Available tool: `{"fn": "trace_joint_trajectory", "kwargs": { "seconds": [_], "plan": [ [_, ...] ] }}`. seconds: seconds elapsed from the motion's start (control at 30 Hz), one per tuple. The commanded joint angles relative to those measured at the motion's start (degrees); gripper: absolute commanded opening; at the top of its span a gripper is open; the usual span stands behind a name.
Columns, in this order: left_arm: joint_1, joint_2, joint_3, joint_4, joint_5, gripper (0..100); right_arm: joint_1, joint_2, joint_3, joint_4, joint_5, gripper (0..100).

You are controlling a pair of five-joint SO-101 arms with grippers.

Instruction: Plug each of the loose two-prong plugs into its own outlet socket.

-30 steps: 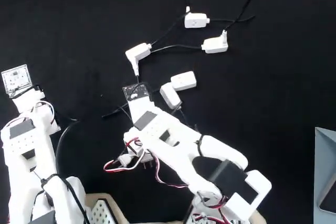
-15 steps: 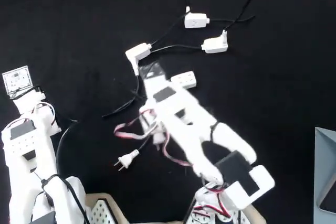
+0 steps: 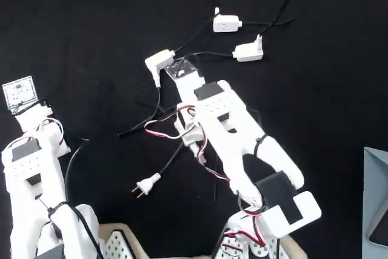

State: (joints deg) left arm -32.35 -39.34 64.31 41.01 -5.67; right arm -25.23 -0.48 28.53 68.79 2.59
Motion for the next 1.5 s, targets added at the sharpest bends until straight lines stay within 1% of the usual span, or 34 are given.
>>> {"fn": "trace_joint_trajectory", "kwargs": {
  "seconds": [0.0,0.13,0.23,0.47,0.7,0.8,1.03,1.17,1.37,1.47],
  "plan": [
    [-0.7,-1.1,-0.5,-0.9,0.1,4,-0.3,-1.4,-3.8,4.7,0.4,18.0],
    [-0.7,-1.1,-0.5,-0.9,0.0,4,0.0,-4.5,-3.7,7.4,0.4,14.7],
    [-0.7,-1.1,-0.5,-0.9,0.0,4,-0.7,-5.5,-2.9,8.1,0.4,14.5],
    [-0.7,-1.1,-0.4,-0.8,0.0,4,-1.8,-5.5,2.2,2.8,0.4,14.9],
    [-0.7,-1.1,-0.4,-0.8,0.0,4,-4.2,-5.5,2.9,2.5,0.3,14.9],
    [-0.7,-1.1,-0.4,-0.8,0.0,4,-4.6,-5.3,2.9,2.1,-1.1,14.9],
    [-0.7,-1.1,-0.4,-0.8,0.0,4,-4.3,2.1,2.4,0.3,-1.2,14.5],
    [-0.7,-1.1,0.0,-0.9,0.0,4,-4.3,3.0,1.3,0.7,-1.2,14.4],
    [-0.7,-1.4,0.2,-0.9,-0.1,4,-4.0,3.4,1.5,0.3,-1.1,4.8],
    [-0.7,-1.4,0.2,-0.9,-0.1,4,-2.8,3.4,1.5,0.3,-1.1,4.4]
  ]
}}
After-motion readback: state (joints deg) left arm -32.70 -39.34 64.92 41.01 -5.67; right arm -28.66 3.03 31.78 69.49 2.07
